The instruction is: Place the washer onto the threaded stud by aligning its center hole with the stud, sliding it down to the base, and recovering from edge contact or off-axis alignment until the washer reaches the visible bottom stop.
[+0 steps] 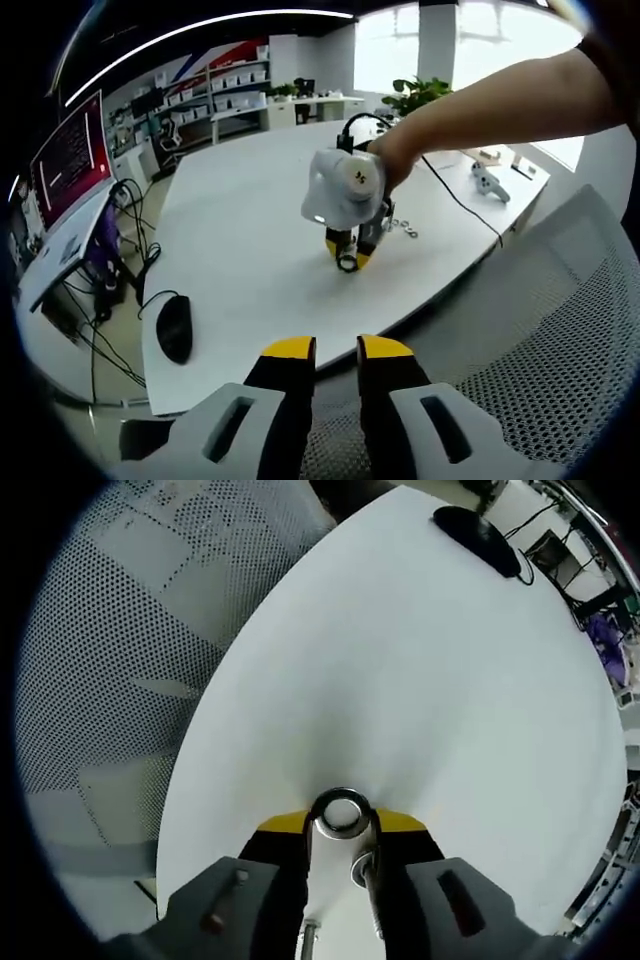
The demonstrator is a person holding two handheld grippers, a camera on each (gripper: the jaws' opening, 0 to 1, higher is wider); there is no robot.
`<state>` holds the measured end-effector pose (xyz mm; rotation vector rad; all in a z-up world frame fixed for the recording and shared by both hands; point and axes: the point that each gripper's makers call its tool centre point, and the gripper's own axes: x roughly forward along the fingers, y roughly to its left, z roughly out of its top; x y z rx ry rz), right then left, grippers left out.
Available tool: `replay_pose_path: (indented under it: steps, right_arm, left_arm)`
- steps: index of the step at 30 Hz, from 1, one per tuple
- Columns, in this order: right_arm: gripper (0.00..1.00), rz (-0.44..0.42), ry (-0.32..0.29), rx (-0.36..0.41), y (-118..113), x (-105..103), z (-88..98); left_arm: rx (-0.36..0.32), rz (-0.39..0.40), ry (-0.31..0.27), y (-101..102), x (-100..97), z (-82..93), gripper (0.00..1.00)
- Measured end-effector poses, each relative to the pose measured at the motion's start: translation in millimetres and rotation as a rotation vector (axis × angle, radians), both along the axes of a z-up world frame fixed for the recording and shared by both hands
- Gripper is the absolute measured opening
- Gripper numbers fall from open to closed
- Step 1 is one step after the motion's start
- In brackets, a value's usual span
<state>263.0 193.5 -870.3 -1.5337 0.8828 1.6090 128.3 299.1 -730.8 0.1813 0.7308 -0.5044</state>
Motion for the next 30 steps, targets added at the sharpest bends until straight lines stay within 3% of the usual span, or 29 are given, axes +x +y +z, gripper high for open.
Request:
replay_pose_path:
  steps: [17, 30]
  right_arm:
    - [0.25, -0.008, -0.012, -0.005, -10, -25, -1.9]
    - [0.24, -0.442, 0.073, 0.138, -25, -18, 1.4]
  left_arm:
    - [0.0, -0.001, 0.002, 0, -0.6, -0.2, 0.14]
    - [0.0, -0.003, 0.002, 0, -0.7, -0.1, 0.14]
